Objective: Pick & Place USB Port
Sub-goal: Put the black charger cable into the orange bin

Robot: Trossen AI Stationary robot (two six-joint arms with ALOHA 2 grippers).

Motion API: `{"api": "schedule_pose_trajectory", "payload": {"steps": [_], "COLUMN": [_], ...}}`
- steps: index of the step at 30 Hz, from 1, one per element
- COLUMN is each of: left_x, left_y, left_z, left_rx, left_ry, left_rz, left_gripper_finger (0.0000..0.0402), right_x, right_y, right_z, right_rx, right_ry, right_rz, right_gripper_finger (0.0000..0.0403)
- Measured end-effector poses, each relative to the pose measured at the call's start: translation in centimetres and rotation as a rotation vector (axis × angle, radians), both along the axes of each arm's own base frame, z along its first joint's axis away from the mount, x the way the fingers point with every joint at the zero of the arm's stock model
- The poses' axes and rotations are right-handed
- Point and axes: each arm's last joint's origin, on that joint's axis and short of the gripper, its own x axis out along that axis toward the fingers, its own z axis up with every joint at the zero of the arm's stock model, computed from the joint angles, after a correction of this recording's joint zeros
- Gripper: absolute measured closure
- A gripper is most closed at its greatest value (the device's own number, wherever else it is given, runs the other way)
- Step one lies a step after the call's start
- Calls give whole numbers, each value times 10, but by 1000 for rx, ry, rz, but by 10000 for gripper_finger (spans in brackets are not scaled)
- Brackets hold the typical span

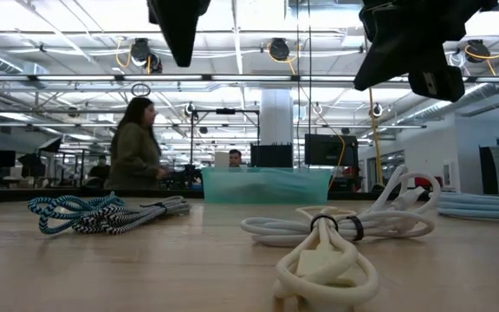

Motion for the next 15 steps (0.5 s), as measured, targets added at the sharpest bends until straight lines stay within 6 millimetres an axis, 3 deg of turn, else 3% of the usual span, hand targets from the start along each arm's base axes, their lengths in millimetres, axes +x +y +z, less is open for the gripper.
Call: {"api": "schedule_pose_trajectory", "payload": {"steps": [9,15], "left_x": [-34,-29], "left_y": [11,24], "left_z": [-33,-62], "left_rx": [-151,-259], "left_ry": [-80,-197], "left_rz": [419,539], "left_gripper_finger": [397,399], "right_x": [-16,-36], "right_y": [-9,-19], "right_z": [25,55], "right_rx": [-101,-173], "right_ry": [-76,-201], "right_rz": [83,144], "right_gripper_finger": [403,403]}}
